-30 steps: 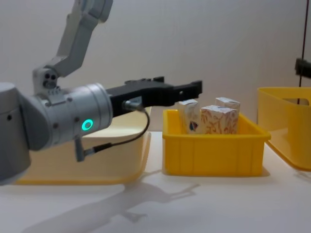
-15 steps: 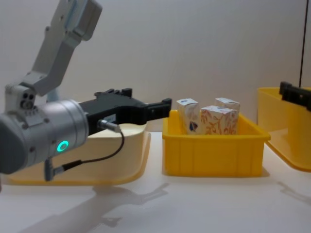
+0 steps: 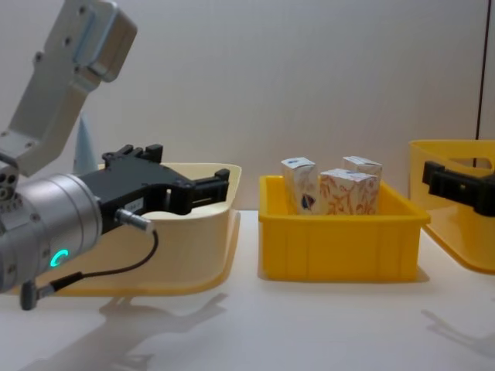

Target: Bimanual collaborative sorting of washing and personal care products

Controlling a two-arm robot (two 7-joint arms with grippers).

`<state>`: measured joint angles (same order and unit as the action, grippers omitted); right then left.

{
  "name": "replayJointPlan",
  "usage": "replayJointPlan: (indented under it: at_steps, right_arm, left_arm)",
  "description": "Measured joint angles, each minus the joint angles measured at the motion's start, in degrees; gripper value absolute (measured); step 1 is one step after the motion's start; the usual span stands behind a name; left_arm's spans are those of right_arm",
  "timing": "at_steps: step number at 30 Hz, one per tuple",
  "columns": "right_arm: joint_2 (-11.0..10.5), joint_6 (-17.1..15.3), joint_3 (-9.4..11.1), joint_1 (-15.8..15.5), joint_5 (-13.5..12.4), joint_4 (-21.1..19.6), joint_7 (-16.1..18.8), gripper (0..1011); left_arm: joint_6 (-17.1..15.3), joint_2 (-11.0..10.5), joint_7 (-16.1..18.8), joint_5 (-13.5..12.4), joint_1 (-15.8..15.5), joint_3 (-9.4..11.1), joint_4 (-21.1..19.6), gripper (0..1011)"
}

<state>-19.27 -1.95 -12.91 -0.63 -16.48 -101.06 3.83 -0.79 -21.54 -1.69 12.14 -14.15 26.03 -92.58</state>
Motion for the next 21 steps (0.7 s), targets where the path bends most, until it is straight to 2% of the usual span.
replayJointPlan:
  at_steps: [6,21]
  right_arm:
    - [-0.07,-0.01,-0.08,-0.21,-0.06,-0.19,0.04,1001]
    - [0.26,-0.01,0.16,-0.07,-0.18,0.00,0.29,1001]
  left_arm:
    - [0.01,-0.33,1.03,-0.64,0.56,-0.03,-0.59,1000]
    - [0.01,-0.36,1.10,-0.68,0.58,-0.02,-0.64,1000]
